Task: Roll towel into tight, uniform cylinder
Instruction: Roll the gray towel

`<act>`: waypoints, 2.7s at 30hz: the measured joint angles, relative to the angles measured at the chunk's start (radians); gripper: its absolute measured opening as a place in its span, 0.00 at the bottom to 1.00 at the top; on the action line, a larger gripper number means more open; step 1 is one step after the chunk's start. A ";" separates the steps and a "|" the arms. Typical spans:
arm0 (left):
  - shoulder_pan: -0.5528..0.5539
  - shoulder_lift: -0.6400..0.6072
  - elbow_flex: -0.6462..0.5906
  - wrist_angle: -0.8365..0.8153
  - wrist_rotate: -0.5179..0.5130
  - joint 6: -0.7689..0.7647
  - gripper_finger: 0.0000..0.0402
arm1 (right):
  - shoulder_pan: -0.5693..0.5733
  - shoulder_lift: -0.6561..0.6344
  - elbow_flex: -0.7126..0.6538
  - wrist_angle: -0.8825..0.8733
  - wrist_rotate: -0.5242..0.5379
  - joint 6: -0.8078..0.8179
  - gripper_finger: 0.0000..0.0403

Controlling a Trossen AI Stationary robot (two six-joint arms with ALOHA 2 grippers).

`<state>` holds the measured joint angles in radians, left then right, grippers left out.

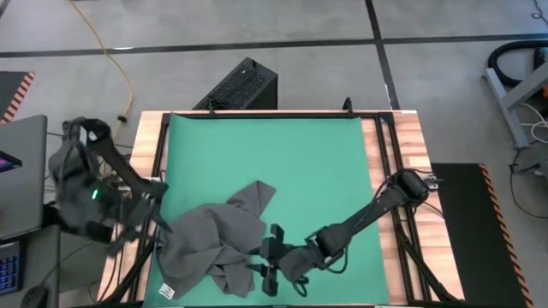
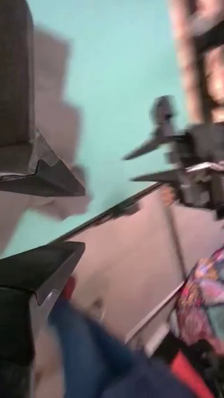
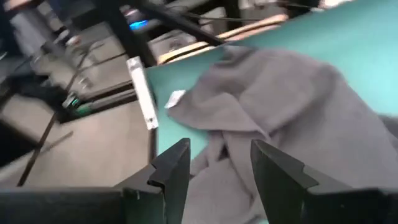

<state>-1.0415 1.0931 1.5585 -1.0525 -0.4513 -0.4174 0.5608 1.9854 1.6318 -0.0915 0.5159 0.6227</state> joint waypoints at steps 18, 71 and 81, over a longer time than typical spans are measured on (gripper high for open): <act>-0.350 0.061 -0.304 0.204 -0.458 -0.378 0.29 | -0.017 0.121 0.013 -0.124 0.029 0.204 0.47; -0.032 0.343 -0.305 0.010 -0.182 -0.374 0.40 | -0.114 0.148 0.233 -0.926 0.020 0.589 0.02; -0.049 0.470 -0.305 0.250 -0.252 -0.263 0.40 | -0.160 0.146 0.227 -0.925 0.010 0.608 0.02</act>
<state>-1.0905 1.5632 1.2537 -0.8025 -0.7033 -0.6807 0.4012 2.1315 1.8584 -1.0164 0.5259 1.2304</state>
